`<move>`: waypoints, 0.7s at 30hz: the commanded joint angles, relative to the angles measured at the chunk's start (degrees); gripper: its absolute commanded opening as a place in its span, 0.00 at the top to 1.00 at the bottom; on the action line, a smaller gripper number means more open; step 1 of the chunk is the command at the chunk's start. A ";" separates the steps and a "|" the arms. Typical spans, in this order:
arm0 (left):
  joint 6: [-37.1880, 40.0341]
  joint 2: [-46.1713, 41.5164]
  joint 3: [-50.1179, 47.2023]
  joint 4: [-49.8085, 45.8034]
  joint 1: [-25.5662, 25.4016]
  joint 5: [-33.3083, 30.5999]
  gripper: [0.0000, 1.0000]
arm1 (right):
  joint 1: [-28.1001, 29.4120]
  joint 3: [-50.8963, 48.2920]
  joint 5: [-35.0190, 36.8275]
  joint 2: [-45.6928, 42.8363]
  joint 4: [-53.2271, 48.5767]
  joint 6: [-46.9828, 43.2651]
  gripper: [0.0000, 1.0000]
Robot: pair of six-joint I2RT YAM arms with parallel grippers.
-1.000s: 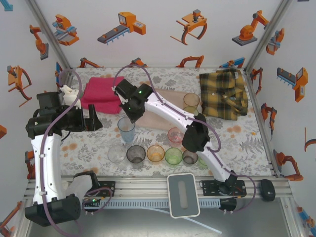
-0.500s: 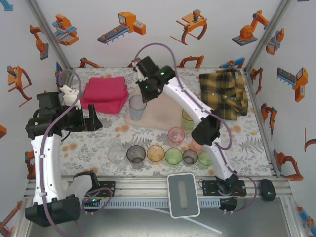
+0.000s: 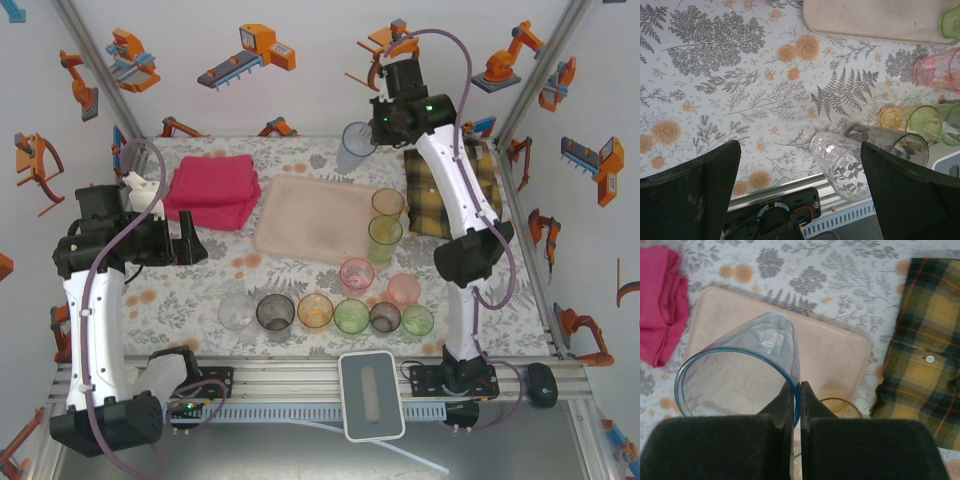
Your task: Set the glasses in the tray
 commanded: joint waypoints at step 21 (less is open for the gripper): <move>0.40 1.21 -0.55 -0.41 0.25 1.06 0.03 | -9.60 -7.56 1.31 4.37 -1.25 -2.57 0.96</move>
